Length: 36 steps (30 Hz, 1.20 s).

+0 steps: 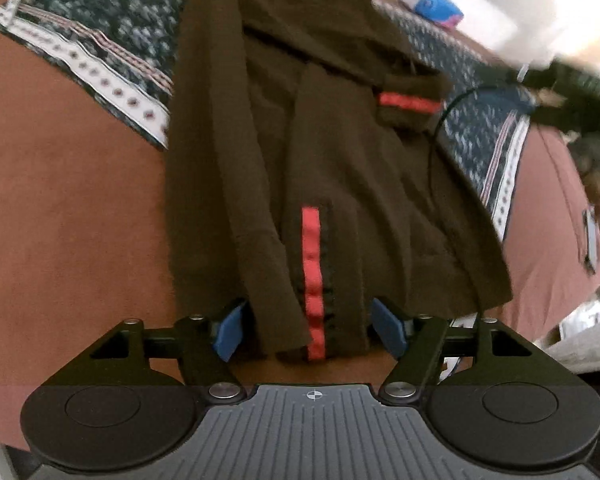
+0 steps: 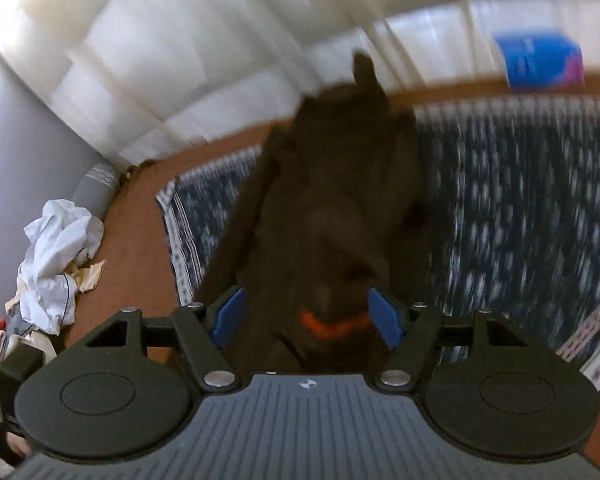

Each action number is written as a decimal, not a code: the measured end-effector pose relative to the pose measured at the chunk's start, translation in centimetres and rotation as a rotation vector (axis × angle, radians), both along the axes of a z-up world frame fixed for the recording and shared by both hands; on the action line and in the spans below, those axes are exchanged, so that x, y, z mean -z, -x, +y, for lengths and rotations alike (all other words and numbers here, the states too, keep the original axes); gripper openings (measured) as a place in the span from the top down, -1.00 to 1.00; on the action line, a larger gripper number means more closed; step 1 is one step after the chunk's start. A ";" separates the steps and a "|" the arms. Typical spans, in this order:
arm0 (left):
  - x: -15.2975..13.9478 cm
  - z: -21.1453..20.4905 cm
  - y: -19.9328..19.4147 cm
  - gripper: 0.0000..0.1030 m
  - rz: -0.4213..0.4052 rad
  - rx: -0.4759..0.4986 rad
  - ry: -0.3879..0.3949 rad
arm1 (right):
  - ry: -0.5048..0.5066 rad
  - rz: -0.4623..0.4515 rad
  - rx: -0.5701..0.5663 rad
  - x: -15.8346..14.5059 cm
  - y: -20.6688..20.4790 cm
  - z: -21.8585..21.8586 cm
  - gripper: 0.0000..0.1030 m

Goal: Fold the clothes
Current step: 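Pinch the folded shirt edge with the left gripper and smooth it lengthwise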

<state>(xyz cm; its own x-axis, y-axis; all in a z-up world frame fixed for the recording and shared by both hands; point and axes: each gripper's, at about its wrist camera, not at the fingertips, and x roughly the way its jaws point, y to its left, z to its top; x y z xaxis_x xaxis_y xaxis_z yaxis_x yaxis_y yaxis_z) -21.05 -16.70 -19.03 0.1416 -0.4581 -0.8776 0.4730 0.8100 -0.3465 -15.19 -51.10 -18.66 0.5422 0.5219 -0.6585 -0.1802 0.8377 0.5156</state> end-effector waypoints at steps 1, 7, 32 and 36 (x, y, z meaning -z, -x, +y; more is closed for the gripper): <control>-0.9 0.4 -0.3 -0.54 -0.027 -0.023 0.003 | -0.001 0.005 0.003 0.3 0.0 0.1 -0.39; -6.3 2.3 -4.5 -0.55 -0.209 -0.191 0.057 | 0.022 -0.143 -0.019 -2.9 1.0 -1.4 -0.39; -3.7 -8.1 -33.9 -0.56 -0.339 -0.056 0.007 | 0.201 -0.294 0.325 -4.3 6.5 6.9 -0.48; -1.6 -10.0 -36.4 -0.56 -0.291 -0.036 -0.039 | 0.199 -0.196 0.442 -1.5 5.4 7.7 -0.48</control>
